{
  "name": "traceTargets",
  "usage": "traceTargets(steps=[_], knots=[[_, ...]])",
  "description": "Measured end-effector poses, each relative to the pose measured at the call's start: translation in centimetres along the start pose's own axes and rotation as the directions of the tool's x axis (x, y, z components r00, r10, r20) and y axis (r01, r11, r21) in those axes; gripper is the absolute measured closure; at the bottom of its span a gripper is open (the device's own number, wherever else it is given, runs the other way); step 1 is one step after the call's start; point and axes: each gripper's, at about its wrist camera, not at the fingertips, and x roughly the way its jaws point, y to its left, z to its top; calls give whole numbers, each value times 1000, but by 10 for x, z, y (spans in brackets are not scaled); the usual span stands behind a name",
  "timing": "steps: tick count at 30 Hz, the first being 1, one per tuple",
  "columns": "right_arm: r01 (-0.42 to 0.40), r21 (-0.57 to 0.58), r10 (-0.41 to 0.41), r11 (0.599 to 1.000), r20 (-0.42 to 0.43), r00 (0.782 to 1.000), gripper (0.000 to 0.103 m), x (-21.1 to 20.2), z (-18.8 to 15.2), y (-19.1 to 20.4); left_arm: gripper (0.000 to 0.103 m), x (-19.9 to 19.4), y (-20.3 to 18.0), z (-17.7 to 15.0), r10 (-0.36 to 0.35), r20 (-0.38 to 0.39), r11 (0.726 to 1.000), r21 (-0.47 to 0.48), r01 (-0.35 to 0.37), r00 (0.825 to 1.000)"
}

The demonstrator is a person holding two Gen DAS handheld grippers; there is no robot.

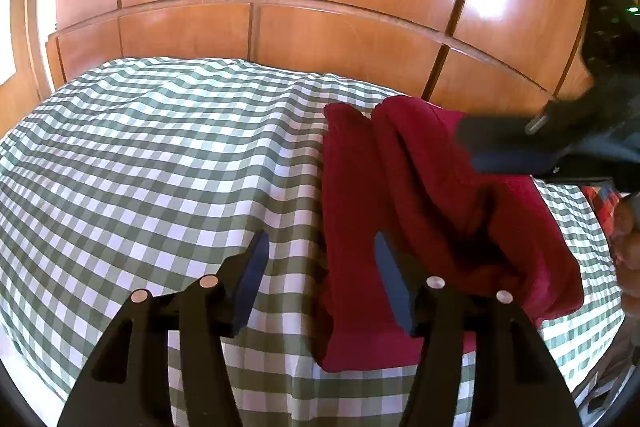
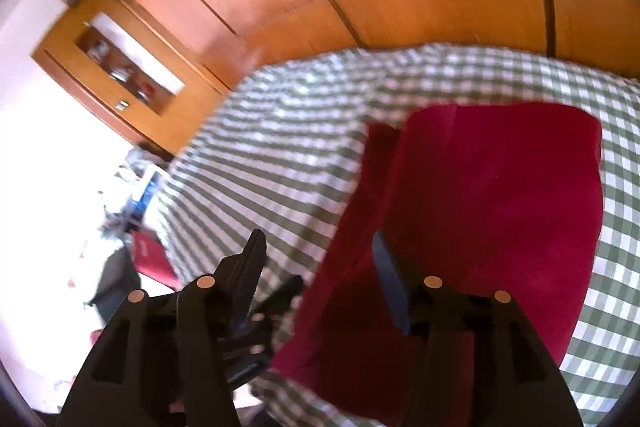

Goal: Fold small clothes

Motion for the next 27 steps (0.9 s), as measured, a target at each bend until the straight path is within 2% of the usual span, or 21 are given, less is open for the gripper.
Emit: traceTargets(steps=[2,4,6,7,10,12,15,18,20,22,23,24,25,27], knots=[[-21,0,21,1000,49,999,48,-20,-2,1,43,-2,1,0,-8,1,1000,-4,8,1000],[-4,0,4,1000,91,996,48,-38,-8,-4,40,-6,3,1,-26,3,1000,-16,26,1000],[43,8,-44,999,119,992,48,-53,-18,-15,33,-11,8,3,-59,15,997,-39,60,998],[93,13,-94,996,131,987,48,-63,-28,-24,32,-15,12,4,-81,23,995,-57,83,996],[194,30,-196,981,120,973,48,-72,-52,-46,31,-21,24,13,-193,35,970,-144,196,981],[241,34,-243,970,101,965,48,-71,-66,-56,30,-21,29,20,-275,38,940,-202,277,961],[262,32,-264,964,79,961,48,-65,-83,-63,30,-13,25,30,-384,33,890,-253,380,923],[297,-3,-296,955,74,952,48,-50,-91,-57,29,5,9,37,-446,-23,867,-260,425,895],[319,-34,-316,947,77,946,48,-40,-92,-50,29,23,-5,38,-508,-92,839,-280,467,857],[332,-60,-327,941,81,942,47,-35,-91,-44,31,36,-17,37,-522,-127,834,-285,473,843],[335,-68,-329,940,85,941,48,-35,-91,-42,48,42,-23,36,-521,-147,837,-282,469,841],[338,-75,-332,938,87,939,47,-34,-90,-40,78,50,-29,34,-525,-175,838,-275,471,833],[330,-79,-323,941,91,942,47,-37,-90,-37,86,52,-35,34,-503,-192,856,-248,454,843],[276,-73,-267,958,113,957,47,-45,-89,-35,88,41,-36,36,-467,-149,877,-201,436,872]])
